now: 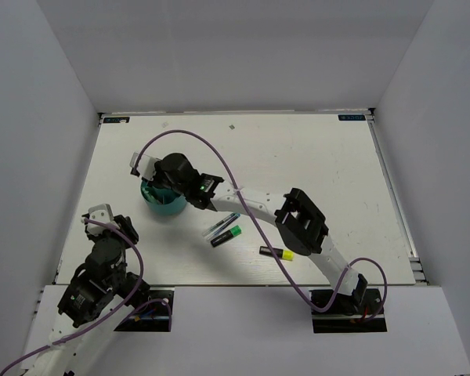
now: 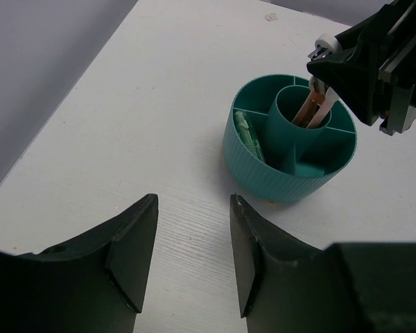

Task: Sort the stationery into containers
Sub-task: Place the stapler in the storage box.

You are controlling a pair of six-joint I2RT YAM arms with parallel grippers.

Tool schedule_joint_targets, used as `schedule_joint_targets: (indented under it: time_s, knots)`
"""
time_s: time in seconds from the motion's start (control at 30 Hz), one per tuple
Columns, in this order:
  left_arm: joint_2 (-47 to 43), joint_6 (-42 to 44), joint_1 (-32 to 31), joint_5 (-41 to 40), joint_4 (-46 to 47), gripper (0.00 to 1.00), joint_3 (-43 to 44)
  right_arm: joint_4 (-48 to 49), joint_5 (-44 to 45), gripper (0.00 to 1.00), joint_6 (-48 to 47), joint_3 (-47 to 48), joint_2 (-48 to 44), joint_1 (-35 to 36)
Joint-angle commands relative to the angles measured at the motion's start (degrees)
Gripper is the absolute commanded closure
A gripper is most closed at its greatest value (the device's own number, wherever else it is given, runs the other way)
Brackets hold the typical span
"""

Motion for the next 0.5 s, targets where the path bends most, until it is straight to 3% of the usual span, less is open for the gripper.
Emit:
schedule_joint_targets:
  time_s: [0.0,0.2,0.47]
  knots:
    - [-0.3,-0.1,0.2,-0.2,0.0,0.44,-0.5,1.0,0.7,0.7,1.6,0.7,-2.5,0.4]
    - [-0.3,0.0,0.2,-0.4,0.1,0.44,-0.6,0.3,1.0,0.53,1.7,0.8,-2.9,0.6]
    - [-0.3,0.0,0.2,-0.7,-0.1,0.44,-0.7,0.2,2.2,0.52,1.2,1.6,-4.0,0.7]
